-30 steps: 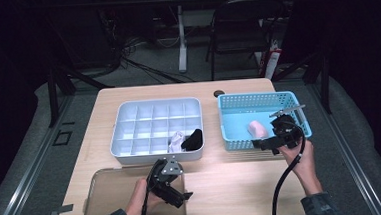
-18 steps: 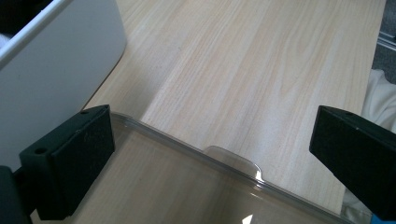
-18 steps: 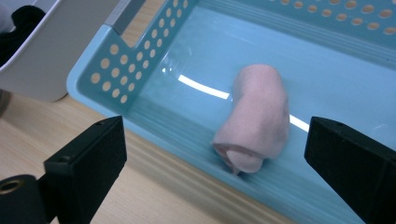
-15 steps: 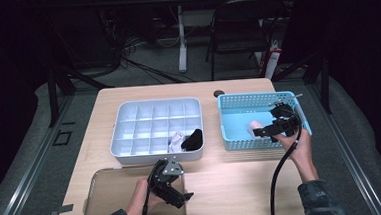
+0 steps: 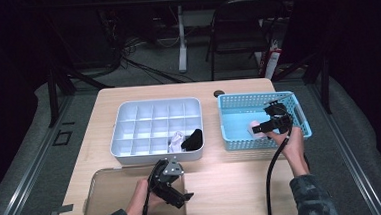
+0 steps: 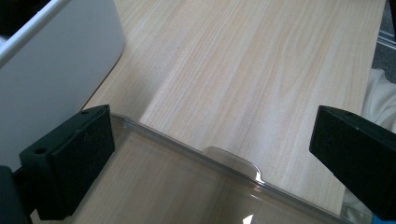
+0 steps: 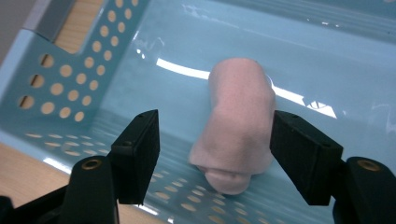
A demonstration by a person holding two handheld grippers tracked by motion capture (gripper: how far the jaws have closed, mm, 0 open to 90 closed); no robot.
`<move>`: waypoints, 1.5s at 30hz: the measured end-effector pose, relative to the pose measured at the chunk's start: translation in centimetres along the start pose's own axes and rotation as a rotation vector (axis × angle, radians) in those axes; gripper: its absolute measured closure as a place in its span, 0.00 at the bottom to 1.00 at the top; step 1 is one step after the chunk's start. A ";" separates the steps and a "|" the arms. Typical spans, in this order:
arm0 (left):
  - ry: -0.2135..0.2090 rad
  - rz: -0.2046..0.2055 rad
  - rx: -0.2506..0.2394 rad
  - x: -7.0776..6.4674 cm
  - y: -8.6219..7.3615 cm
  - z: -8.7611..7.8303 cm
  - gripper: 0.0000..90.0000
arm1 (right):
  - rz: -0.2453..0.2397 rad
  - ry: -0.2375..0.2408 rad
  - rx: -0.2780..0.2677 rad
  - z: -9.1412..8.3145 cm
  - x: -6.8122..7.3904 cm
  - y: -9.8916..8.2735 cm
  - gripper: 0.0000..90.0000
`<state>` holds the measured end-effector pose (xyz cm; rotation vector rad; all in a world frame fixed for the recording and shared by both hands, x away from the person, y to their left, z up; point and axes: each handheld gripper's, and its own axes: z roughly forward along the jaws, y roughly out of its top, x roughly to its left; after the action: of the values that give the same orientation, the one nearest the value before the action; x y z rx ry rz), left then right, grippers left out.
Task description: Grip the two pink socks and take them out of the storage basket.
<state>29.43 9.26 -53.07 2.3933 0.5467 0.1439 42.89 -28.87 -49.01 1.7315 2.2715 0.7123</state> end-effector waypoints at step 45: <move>0.005 0.001 0.008 0.1 0.0 0.0 0.00 | 0.097 -0.074 0.122 2.1 -1.2 1.7 0.92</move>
<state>29.46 9.31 -53.10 2.4014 0.5489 0.1491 45.60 -29.09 -50.10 1.9003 2.2378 0.5272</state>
